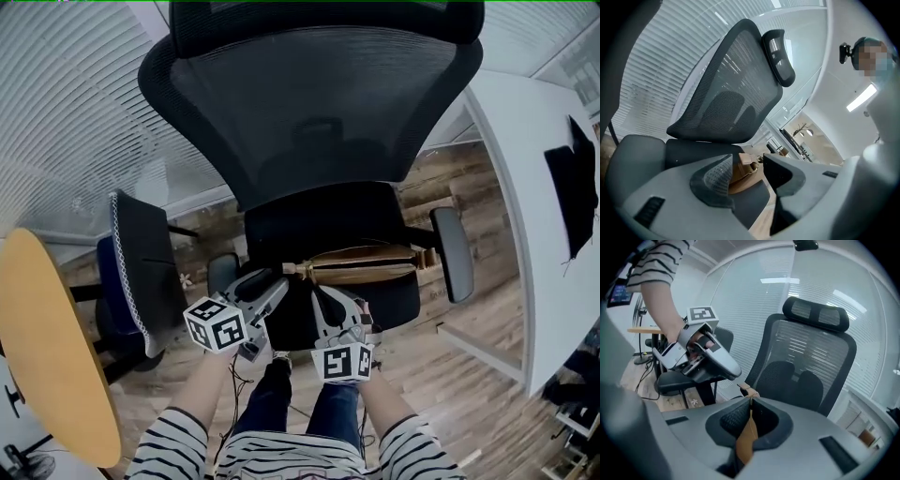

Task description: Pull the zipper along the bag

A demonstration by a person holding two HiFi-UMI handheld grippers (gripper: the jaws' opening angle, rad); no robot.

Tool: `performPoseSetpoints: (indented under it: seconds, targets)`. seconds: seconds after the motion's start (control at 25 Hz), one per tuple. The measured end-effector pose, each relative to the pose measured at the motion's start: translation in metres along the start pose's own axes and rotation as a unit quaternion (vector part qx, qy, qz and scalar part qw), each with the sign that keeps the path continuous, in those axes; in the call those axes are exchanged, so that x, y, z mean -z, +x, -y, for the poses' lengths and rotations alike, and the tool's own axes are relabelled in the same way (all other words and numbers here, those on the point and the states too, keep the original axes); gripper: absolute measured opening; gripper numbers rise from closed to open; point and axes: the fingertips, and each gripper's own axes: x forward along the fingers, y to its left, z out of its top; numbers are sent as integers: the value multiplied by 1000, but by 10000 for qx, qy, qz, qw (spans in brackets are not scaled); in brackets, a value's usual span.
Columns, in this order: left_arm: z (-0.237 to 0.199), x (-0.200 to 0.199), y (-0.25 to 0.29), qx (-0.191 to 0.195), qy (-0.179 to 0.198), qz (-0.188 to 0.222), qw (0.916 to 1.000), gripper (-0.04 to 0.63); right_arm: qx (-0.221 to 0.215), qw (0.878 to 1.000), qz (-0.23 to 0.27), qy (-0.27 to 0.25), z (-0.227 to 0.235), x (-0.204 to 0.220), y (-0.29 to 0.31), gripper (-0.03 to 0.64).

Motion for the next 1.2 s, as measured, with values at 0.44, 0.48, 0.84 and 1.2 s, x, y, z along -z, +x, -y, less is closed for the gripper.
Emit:
performPoseSetpoints:
  seconds: [0.44,0.48,0.84,1.2]
  targets:
    - [-6,5,32,266,-930,-19,9953,235,-782,9738,33,2134,13,-2,-3,35]
    - [-6,4,34,276,-1010,7,9945,233,-863,9677,21,2368,15,-1,-3,35]
    - [-14,-7,36,76,-1492,571,9871,78,-1357,8942,-294,4256,30,13,5,35]
    - [-7,-8,31,-102,-1239,646,9901,44,-1338,8815,-767,4462,39,32,10,35]
